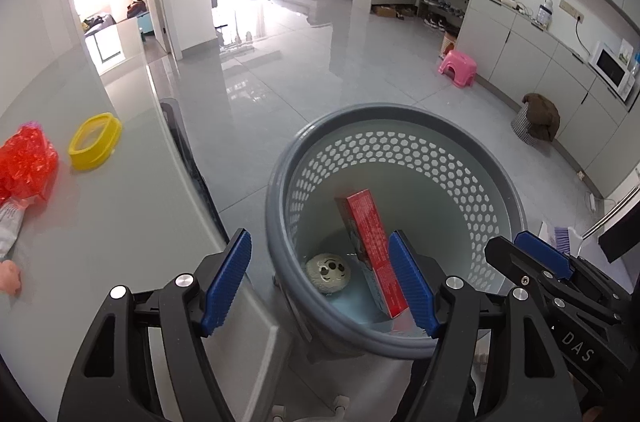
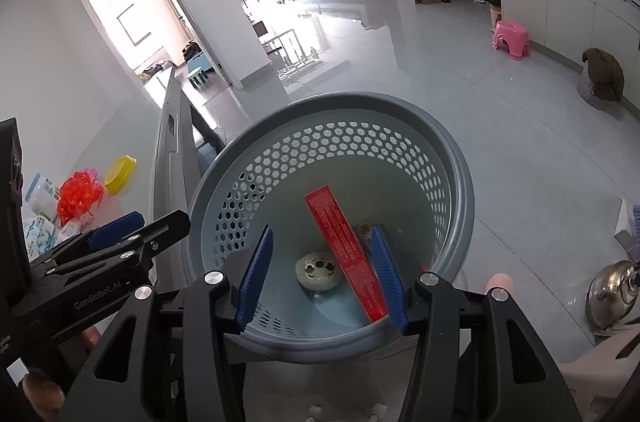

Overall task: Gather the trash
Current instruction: 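Move both open tools from the basket back over the table items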

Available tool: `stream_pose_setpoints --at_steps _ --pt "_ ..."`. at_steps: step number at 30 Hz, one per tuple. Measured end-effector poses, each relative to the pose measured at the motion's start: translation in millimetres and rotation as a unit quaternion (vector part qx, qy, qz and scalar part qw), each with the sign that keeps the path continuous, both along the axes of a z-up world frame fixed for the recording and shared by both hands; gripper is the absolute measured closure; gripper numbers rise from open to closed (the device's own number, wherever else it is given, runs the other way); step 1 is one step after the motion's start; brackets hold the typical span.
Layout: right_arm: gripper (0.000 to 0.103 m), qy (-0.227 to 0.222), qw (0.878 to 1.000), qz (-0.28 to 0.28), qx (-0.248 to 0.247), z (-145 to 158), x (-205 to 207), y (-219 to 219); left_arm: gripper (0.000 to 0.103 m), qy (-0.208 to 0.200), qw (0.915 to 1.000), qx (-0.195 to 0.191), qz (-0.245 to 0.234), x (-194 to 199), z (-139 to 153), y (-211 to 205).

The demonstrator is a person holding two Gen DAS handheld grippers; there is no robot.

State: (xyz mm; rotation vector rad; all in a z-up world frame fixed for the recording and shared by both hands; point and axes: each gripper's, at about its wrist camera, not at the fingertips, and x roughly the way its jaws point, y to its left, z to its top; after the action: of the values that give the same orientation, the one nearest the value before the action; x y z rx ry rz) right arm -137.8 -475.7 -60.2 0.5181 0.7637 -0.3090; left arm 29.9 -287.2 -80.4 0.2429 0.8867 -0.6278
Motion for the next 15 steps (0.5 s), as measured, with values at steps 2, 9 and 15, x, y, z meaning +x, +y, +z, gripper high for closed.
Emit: stream_pose_setpoints --at_steps 2,9,15 --pt "0.054 -0.001 1.0 0.006 -0.003 3.1 1.2 7.9 0.032 -0.005 0.9999 -0.004 0.01 0.8 4.3 10.9" --pt "0.051 -0.014 0.999 0.039 -0.016 16.0 9.0 46.5 0.032 -0.017 0.9981 -0.014 0.058 6.7 15.9 61.1" --pt "0.049 -0.022 0.997 0.076 -0.025 22.1 20.8 84.0 0.03 -0.039 0.9929 -0.016 0.111 11.5 26.1 110.5"
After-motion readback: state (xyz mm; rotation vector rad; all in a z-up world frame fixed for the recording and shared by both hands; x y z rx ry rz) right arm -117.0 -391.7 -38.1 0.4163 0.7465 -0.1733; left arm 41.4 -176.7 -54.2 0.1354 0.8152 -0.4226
